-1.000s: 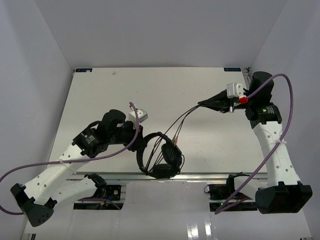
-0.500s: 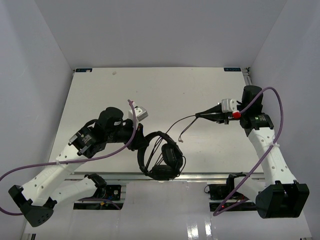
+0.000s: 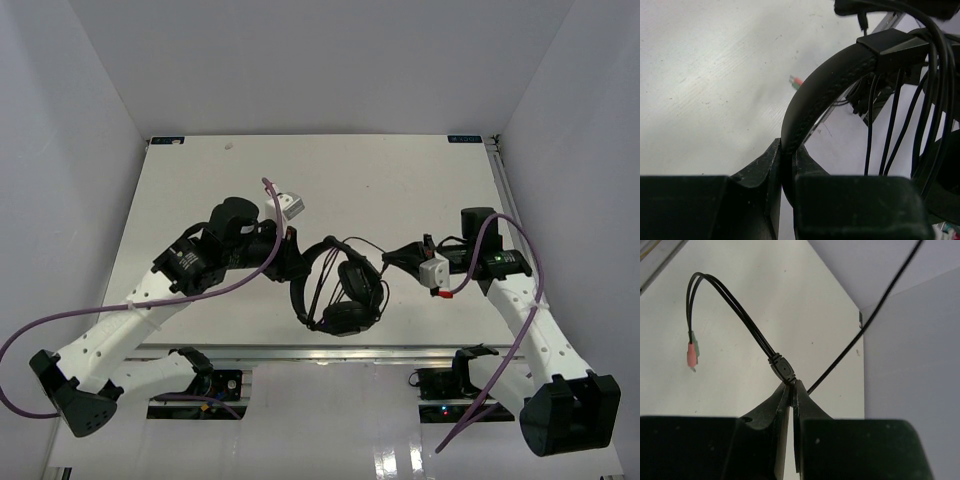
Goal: Wrap the headphones
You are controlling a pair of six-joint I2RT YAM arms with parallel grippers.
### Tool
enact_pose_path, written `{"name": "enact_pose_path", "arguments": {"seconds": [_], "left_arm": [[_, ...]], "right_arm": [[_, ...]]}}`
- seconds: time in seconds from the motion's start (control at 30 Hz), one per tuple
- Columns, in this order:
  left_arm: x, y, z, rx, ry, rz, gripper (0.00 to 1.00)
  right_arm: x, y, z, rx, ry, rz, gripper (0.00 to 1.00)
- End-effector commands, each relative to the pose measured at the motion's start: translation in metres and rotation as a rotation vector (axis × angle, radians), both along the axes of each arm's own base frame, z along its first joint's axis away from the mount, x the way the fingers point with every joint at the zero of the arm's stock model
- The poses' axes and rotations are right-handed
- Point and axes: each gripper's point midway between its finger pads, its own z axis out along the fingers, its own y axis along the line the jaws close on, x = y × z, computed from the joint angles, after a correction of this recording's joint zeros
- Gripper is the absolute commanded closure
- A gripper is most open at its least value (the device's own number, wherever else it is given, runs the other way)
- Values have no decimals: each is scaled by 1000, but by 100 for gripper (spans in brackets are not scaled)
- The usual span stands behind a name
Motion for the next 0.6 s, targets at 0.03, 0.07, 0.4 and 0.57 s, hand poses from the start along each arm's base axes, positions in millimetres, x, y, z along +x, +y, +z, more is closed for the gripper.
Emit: {"name": "enact_pose_path", "arguments": {"seconds": [0.03, 0.07, 0.4, 0.57], "left_arm": [[27, -15, 28, -125, 27, 127, 100], [32, -18, 28, -136, 37, 143, 100], [81, -44, 21, -205, 182, 349, 100], [104, -54, 11, -205, 214, 422, 100]], "right_arm": [[0, -6, -35, -106, -210, -17, 92], [1, -6, -38, -123, -232, -19, 92], [3, -2, -59, -207, -418, -18, 89], [2, -1, -74, -232, -448, -10, 87]]}}
